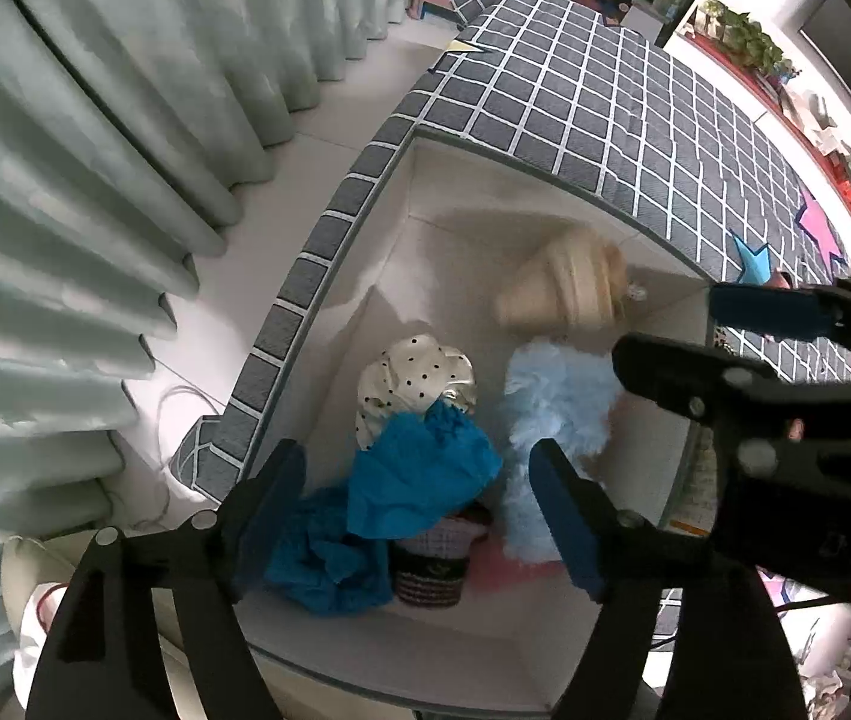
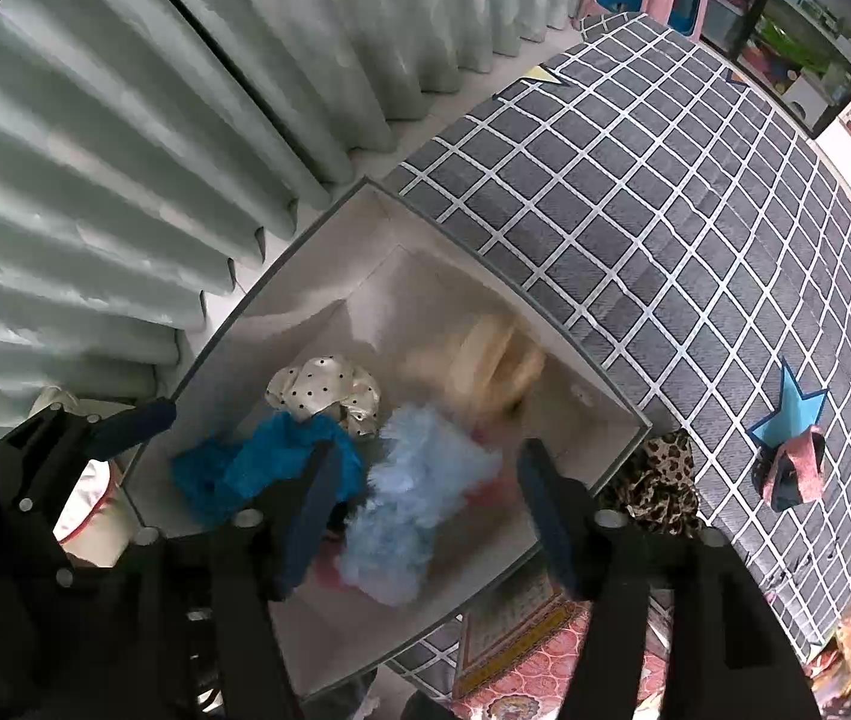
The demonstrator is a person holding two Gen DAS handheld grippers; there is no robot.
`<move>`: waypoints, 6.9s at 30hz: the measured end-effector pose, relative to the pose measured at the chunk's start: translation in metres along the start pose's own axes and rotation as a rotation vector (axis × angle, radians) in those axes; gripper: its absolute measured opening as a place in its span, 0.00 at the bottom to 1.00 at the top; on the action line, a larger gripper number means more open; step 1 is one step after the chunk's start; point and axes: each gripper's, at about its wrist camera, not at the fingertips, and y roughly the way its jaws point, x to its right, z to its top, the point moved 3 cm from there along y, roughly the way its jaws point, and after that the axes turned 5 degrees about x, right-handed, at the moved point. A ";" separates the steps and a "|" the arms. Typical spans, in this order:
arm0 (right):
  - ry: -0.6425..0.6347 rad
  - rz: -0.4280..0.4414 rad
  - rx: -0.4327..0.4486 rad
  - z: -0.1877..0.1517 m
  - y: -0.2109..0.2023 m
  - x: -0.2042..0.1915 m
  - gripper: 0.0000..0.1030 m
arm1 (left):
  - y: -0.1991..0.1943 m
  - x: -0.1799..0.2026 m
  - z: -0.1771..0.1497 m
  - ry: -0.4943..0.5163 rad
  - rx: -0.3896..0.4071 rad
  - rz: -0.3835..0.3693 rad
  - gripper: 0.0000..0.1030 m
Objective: Organize soft objects
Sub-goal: 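Move both tools back over the pile of soft items, then grasp the pink knit cuff with the right tool, then grasp the leopard-print cloth with the left tool, then carry leopard-print cloth and pink knit cuff over the white box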
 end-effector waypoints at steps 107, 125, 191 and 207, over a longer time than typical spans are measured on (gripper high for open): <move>0.741 0.196 0.113 -0.204 -0.023 0.378 0.35 | 0.195 0.265 0.009 -0.103 -0.425 0.206 0.84; 0.735 0.091 0.114 -0.240 -0.045 0.374 0.35 | 0.112 0.351 0.022 0.329 -0.152 0.068 0.22; 0.845 -0.020 0.116 -0.313 -0.083 0.289 0.35 | 0.006 0.360 -0.035 0.635 -0.048 -0.178 0.22; 0.749 -0.017 0.121 -0.288 -0.091 0.216 0.35 | -0.050 0.298 -0.071 0.661 -0.017 -0.270 0.22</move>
